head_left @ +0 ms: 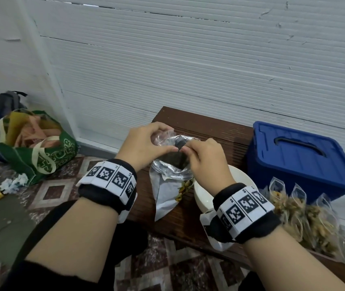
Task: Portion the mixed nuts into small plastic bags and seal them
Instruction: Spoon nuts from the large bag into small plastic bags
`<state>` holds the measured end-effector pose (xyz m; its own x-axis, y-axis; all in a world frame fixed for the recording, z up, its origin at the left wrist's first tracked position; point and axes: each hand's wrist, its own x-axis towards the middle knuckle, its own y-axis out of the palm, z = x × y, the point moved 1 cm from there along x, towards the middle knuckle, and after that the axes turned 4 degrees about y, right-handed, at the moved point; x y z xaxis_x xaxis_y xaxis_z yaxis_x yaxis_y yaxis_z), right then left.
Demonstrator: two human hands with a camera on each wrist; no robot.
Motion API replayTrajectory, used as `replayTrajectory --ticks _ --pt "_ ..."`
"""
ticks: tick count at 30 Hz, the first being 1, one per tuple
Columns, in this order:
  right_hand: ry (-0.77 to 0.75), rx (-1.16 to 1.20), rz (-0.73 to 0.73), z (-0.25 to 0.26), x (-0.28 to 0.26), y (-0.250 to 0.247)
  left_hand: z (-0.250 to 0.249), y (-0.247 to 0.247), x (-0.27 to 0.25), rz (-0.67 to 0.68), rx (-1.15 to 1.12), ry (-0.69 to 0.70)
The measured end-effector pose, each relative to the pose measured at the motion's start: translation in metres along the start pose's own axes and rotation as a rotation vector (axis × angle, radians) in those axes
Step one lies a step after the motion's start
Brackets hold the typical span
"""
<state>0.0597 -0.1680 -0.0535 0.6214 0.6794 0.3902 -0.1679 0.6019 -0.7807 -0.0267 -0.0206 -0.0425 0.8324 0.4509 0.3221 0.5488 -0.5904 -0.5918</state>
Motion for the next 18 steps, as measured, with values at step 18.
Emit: replayTrajectory --ticks 18 --pt "0.604 0.419 -0.312 -0.038 0.028 -0.054 -0.007 -0.022 -0.003 0.026 -0.057 -0.047"
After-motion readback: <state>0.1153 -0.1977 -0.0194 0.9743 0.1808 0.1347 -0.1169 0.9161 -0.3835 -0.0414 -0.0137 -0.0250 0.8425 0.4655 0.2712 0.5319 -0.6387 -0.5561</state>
